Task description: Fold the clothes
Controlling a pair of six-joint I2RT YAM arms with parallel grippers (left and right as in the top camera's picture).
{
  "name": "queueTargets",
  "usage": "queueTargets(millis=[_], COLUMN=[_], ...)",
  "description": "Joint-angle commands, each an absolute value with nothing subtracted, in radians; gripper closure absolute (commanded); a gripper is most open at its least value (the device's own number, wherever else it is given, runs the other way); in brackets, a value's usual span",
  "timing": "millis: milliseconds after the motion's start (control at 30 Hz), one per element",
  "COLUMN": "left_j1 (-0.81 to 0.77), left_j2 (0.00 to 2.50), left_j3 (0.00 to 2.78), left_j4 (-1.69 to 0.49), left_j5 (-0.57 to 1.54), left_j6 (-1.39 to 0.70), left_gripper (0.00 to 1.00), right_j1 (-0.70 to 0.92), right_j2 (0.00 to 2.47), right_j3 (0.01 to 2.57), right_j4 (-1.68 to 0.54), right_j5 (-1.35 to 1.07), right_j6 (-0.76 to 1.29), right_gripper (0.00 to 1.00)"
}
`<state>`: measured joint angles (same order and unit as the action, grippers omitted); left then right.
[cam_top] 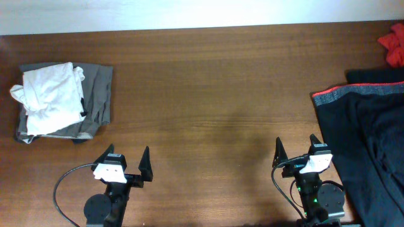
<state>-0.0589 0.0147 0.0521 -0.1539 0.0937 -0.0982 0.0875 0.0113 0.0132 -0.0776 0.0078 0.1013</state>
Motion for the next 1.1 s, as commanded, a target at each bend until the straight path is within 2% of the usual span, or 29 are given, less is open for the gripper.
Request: queueTargets(millis=[0,200,333,600,800,933,1067], left_j1=[-0.063,-0.063,-0.063,-0.063,-0.063,-0.063,-0.063], left_j2=[0.006,0.006,0.006,0.006,0.006,0.006,0.006], left_j3=[0.044,0.044,0.044,0.044,0.044,0.044,0.044], left_j4=[-0.151,-0.151,-0.151,-0.151,-0.151,-0.151,-0.151], left_j5=[0.086,0.086,0.086,0.086,0.086,0.086,0.086], left_j6=[-0.085,-0.085,-0.085,-0.085,-0.085,-0.085,-0.085], left_gripper=[0.01,0.01,0.01,0.01,0.01,0.01,0.01], right_j1=[0.084,0.084,0.084,0.084,0.083,0.047,-0.036], right_j2=[0.009,0.048,0.187,0.694,1.104,1.351,1.554], right_j3=[0.095,0.414,0.703,1.293,1.661,1.814,1.851], right_j4=[-0.117,-0.300,-0.484,-0.916,-1.179,-1.270,-1.262], right_j5=[0.026,0.039,0.043,0.065,0.220,0.248,0.247], right_j6=[0.175,0.174,0.174,0.174,0.173,0.173,0.142], right_gripper=[0.01,0.01,0.01,0.01,0.01,0.01,0.01])
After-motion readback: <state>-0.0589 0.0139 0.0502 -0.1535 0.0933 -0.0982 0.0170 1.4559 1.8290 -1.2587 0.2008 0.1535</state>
